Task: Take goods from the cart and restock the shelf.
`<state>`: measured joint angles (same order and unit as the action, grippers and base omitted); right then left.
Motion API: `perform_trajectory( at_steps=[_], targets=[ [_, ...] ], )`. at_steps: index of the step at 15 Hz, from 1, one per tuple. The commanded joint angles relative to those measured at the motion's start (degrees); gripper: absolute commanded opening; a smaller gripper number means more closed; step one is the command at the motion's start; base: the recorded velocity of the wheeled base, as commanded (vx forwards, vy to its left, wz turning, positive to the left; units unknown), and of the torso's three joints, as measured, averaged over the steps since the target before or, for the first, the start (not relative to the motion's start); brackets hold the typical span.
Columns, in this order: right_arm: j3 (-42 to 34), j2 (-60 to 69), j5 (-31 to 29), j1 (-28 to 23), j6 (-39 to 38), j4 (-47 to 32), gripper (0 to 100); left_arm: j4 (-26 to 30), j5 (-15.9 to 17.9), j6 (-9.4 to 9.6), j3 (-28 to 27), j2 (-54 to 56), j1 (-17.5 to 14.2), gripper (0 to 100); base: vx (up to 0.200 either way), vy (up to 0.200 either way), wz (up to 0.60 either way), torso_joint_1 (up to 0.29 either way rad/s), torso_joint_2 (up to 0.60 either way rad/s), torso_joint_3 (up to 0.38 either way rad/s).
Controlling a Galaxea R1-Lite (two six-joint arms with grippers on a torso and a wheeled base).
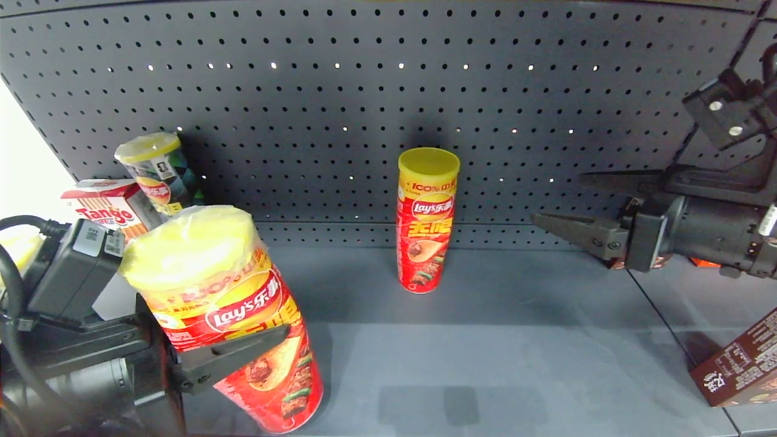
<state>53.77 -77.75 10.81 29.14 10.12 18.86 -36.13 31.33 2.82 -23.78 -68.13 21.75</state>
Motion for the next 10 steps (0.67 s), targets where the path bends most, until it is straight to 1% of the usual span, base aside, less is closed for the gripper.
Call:
perform_trajectory(
  at_steps=[1,2,3,4,6,7,8,9,10],
  targets=[
    [3.1,-5.6,0.8,0.7,-0.1,0.2,100,0.0,0.0,0.08,0.1,0.1,-0.3,0,0.000,0.000,0.00,0.000,0.00,0.000],
    [3.4,-6.5,1.9,0.7,-0.1,0.2,100,0.0,0.0,0.00,0.1,0.0,-0.3,0,0.000,0.000,0.00,0.000,0.00,0.000],
    [3.7,-8.4,6.9,-0.1,0.0,1.3,100,0.0,0.0,0.08,-0.2,0.0,-0.3,0,0.000,0.000,0.00,0.000,0.00,0.000],
    [4.1,-9.5,10.4,-1.6,0.1,2.2,100,0.0,0.0,0.08,-0.2,0.0,-0.3,0,0.000,0.000,0.00,0.000,0.00,0.000],
    [7.0,-13.1,12.5,-2.6,0.1,3.6,100,0.0,0.0,0.00,0.0,-0.1,-0.2,0,0.000,0.000,0.00,0.000,0.00,0.000],
    [9.2,-15.0,14.9,-2.7,0.1,5.0,100,0.0,0.0,0.00,0.0,0.0,-0.3,0,0.000,0.000,0.00,0.000,0.00,0.000],
    [10.4,-16.7,18.2,-3.3,0.8,6.2,100,0.0,0.0,0.00,-0.1,-0.1,-0.3,0,0.000,0.000,0.00,0.000,0.00,0.000],
    [10.8,-17.6,20.0,-3.5,1.2,7.4,100,0.0,0.0,-0.09,-0.2,-0.1,-0.3,0,0.000,0.000,0.00,0.000,0.00,0.000],
    [11.4,-19.8,23.9,-3.5,1.7,11.1,100,0.0,0.0,-0.27,-0.6,-0.3,-0.3,0,0.000,0.000,0.00,0.000,0.00,0.000]
  ],
)
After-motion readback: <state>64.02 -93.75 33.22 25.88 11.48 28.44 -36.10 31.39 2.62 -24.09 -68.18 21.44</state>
